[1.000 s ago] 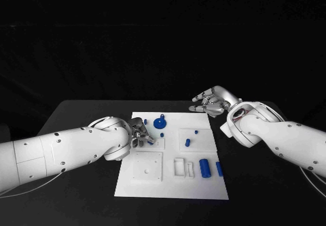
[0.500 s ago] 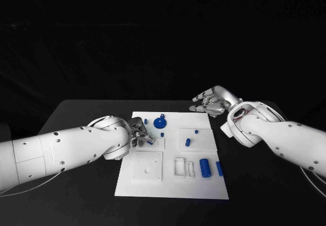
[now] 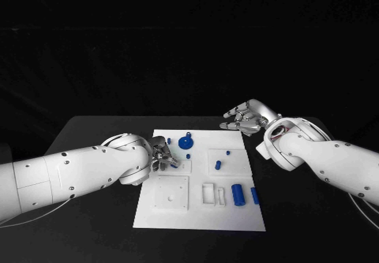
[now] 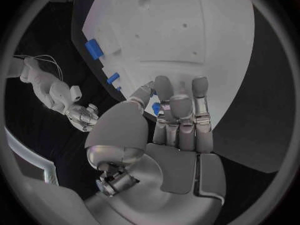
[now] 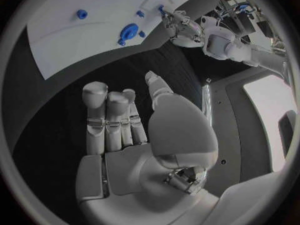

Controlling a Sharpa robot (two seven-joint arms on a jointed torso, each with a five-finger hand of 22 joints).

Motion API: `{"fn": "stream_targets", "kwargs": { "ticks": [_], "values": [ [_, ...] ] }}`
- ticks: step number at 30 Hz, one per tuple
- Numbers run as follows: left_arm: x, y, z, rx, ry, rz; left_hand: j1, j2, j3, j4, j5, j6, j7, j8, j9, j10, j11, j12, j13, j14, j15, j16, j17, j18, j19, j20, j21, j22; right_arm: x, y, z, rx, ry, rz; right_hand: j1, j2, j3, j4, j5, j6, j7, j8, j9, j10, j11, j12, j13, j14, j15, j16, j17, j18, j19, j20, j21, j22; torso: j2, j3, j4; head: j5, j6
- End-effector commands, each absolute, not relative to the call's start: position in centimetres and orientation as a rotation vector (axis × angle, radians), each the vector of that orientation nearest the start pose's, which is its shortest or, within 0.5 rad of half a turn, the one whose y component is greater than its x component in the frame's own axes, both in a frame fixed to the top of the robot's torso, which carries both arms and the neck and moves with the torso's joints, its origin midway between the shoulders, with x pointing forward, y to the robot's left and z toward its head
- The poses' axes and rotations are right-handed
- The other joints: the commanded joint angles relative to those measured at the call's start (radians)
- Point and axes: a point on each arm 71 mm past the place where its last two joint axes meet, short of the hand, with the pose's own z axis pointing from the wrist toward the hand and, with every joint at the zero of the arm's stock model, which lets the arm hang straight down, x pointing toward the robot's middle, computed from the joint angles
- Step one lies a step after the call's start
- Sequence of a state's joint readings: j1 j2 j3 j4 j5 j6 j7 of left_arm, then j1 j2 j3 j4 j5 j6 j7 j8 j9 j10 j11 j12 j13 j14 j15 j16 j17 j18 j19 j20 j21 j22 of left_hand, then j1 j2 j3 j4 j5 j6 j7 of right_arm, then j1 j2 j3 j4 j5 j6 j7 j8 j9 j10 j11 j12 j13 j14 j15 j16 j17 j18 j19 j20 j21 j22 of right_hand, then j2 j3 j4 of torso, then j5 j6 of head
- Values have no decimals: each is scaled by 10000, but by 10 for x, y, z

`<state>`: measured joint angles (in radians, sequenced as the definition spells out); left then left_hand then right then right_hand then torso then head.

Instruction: Assemble the parts on the task board

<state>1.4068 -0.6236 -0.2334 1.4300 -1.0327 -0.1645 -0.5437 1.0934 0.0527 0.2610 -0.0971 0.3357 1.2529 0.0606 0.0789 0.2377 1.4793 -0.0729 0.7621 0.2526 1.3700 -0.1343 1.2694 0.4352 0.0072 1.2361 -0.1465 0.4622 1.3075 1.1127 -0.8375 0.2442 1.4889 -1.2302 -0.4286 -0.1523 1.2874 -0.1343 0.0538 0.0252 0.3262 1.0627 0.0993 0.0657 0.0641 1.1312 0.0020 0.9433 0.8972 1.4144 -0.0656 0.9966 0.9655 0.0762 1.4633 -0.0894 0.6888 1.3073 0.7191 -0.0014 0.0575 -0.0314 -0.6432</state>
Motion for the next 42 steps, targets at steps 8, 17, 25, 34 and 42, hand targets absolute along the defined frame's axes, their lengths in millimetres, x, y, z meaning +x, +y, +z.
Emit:
{"fn": "stream_targets", "kwargs": {
  "ticks": [8,17,25,34,42],
  "values": [
    [503,145,-199,-1272,22005,-3594,-42,17,-181,465,-361,2273,-1340,794,4378,355,-278,48,-13,-59,-49,43,-29,-72,-48,16,27,203,514,-228,-123,2921,14670,7603,-93,12,-32,50,95,44,5,-33,-14,-45,-17,31,-33,-50,-32,-60,-36,179,152,20,-60,788,2,2,4,-40,19],
    [502,144,-200,-1079,22140,-3529,-54,118,-141,554,-350,2281,-1340,802,4388,355,-278,64,-8,-63,-44,63,-28,-72,-45,25,23,206,515,-228,-123,2939,14671,7608,-102,12,-32,60,117,41,4,-33,-13,-48,-17,22,-43,-50,-33,-69,-43,181,151,20,-81,783,2,-6,7,-52,35],
    [503,144,-200,-1086,22117,-3494,-243,286,86,439,-186,2283,-1339,809,4416,353,-278,75,-10,-78,-45,82,-31,-72,-50,25,24,207,515,-228,-124,2958,14689,7606,-118,13,-29,82,134,43,2,-34,-14,-49,-19,18,-50,-48,-34,-82,-54,181,160,19,-77,785,3,-8,4,-51,24],
    [504,144,-199,-1191,21955,-3573,-237,338,174,359,-242,2262,-1335,795,4400,355,-282,39,-37,-70,-53,51,-63,-72,-43,16,21,204,515,-228,-126,2985,14720,7614,-122,26,-19,95,142,46,4,-33,-14,-43,-18,21,-50,-48,-36,-94,-62,183,159,18,-107,780,5,-14,-6,-82,26],
    [504,145,-198,-1346,21814,-3713,-15,271,51,498,-552,2212,-1315,761,4368,363,-273,-49,-113,-70,-56,-26,-139,-72,-43,13,-27,199,515,-228,-127,2999,14747,7618,-122,26,-19,95,142,46,4,-33,-14,-43,-18,21,-50,-48,-36,-94,-62,183,159,18,-107,780,0,-16,-1,-108,34]
  ]
}}
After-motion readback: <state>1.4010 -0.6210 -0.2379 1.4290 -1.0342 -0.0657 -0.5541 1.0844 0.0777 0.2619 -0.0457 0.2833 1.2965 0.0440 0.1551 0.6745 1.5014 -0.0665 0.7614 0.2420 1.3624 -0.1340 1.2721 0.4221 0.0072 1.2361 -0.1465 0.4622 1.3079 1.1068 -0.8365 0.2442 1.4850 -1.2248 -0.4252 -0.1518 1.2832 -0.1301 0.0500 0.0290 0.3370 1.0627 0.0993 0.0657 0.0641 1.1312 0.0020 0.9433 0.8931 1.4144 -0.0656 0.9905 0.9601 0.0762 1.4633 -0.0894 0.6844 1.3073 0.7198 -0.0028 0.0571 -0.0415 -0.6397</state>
